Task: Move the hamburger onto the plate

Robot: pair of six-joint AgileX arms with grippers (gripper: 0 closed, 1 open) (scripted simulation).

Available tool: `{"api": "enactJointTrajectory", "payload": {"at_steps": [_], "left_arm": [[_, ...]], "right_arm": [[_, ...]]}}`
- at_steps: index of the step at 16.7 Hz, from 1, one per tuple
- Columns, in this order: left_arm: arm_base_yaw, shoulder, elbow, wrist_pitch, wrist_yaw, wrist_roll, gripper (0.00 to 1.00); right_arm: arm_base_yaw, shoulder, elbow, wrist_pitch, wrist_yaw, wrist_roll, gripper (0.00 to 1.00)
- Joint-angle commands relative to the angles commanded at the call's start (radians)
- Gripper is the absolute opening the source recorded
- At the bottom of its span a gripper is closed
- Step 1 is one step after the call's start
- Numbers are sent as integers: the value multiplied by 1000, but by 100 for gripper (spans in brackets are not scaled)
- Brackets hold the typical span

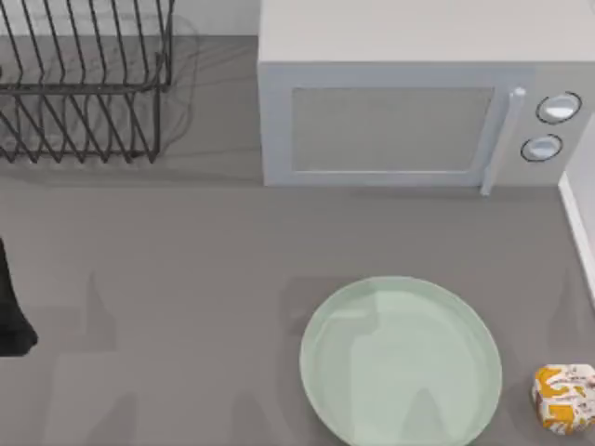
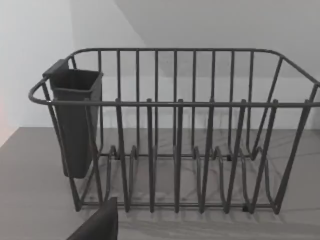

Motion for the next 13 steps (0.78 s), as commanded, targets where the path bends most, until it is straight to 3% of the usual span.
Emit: {"api": "enactJointTrajectory", "payload": {"at_steps": [6,13], "left_arm": [[0,0,0,0,0,0,100],[0,0,0,0,0,0,100]], "right_arm": [[34,109,80,-89,2,15,100],[174,665,385,-449,-1,75,100]]}}
